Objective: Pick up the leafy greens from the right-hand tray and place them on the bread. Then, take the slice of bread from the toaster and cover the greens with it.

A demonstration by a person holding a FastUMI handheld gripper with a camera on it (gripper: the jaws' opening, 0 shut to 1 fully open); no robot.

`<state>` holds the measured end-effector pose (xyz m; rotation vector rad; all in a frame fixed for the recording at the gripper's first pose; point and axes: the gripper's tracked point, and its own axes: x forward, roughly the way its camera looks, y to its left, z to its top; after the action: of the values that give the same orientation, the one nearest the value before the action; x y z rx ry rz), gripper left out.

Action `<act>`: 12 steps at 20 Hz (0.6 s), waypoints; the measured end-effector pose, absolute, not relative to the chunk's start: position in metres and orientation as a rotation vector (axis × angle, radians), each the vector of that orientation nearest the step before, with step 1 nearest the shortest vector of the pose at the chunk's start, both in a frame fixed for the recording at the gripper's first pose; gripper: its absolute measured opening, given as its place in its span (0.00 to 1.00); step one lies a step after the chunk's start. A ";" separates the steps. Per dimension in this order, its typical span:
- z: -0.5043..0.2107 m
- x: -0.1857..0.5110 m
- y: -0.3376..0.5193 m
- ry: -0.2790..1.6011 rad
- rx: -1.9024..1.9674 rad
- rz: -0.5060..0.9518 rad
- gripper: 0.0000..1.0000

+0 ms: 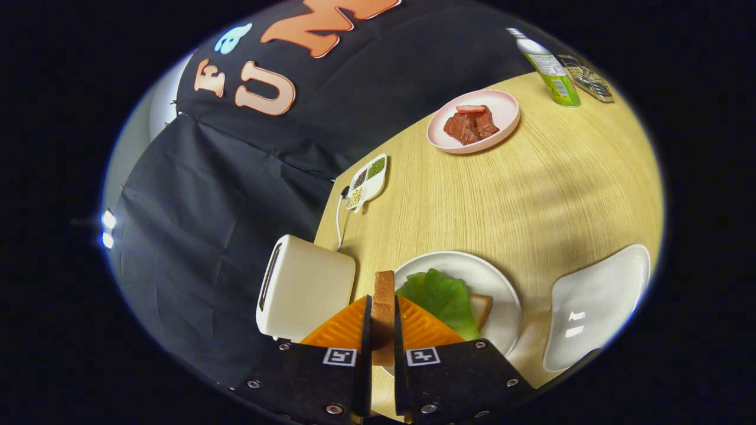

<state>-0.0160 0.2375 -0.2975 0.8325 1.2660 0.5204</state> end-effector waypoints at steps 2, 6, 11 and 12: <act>-0.307 -0.018 0.229 1.252 0.813 0.497 0.16; -0.319 -0.028 0.222 1.220 0.729 0.489 0.16; -0.326 -0.041 0.224 1.220 0.621 0.514 0.26; -0.325 -0.040 0.224 1.213 0.626 0.513 0.26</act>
<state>-0.0397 0.2244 -0.3252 0.6260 1.2134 0.5131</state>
